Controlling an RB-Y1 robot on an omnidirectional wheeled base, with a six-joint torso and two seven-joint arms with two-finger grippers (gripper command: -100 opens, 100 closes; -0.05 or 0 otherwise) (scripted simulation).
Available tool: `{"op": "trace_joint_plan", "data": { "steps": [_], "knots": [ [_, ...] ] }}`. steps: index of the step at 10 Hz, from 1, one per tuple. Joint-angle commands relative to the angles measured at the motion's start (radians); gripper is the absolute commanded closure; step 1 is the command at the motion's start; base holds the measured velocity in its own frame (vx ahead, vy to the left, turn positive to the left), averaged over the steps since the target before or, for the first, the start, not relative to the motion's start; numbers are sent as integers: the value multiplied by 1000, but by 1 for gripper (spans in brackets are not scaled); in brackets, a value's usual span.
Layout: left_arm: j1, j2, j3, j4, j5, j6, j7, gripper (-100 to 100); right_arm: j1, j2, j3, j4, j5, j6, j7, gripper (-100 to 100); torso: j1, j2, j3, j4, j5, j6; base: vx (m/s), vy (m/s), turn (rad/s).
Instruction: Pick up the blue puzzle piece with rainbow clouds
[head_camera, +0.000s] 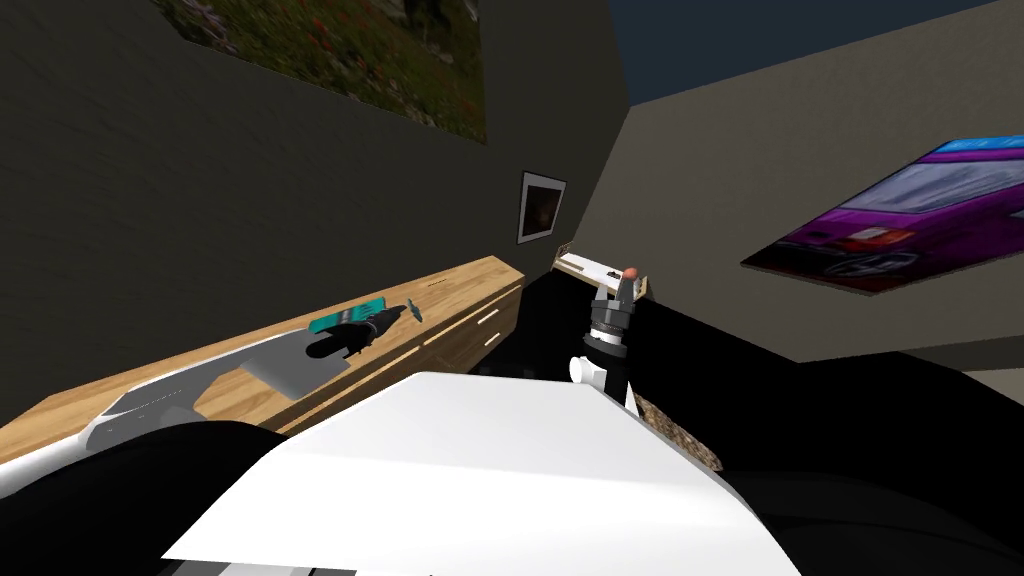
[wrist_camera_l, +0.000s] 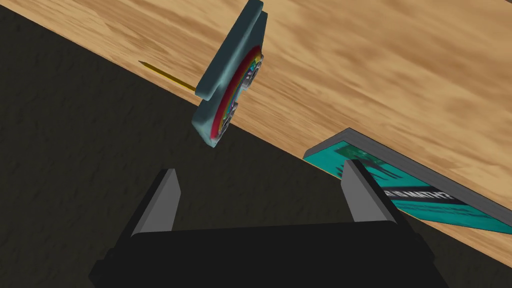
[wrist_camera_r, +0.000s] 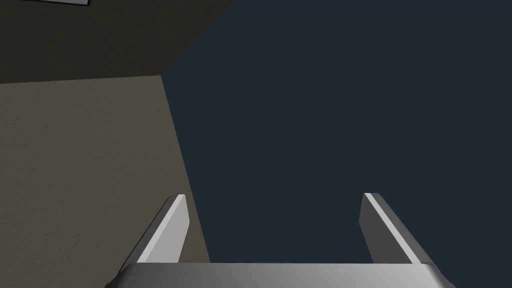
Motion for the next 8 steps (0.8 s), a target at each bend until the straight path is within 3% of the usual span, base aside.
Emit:
{"op": "trace_joint_plan", "data": {
  "steps": [1, 5, 8],
  "knots": [
    [28, 15, 33, 0, 22, 12, -1, -100, 0, 0, 0, 0, 0, 0, 0, 0, 0, 0, 0, 0, 0, 0, 79, -155, 146],
    [77, 65, 98, -4, 88, 58, -3, -100, 0, 0, 0, 0, 0, 0, 0, 0, 3, 3, 2, 1, 1, 0, 66, -127, 129],
    [116, 119, 145, -5, 158, 90, -6, -100, 0, 0, 0, 0, 0, 0, 0, 0, 6, 3, 2, 1, 2, 0, 53, -75, 48]
  ]
}}
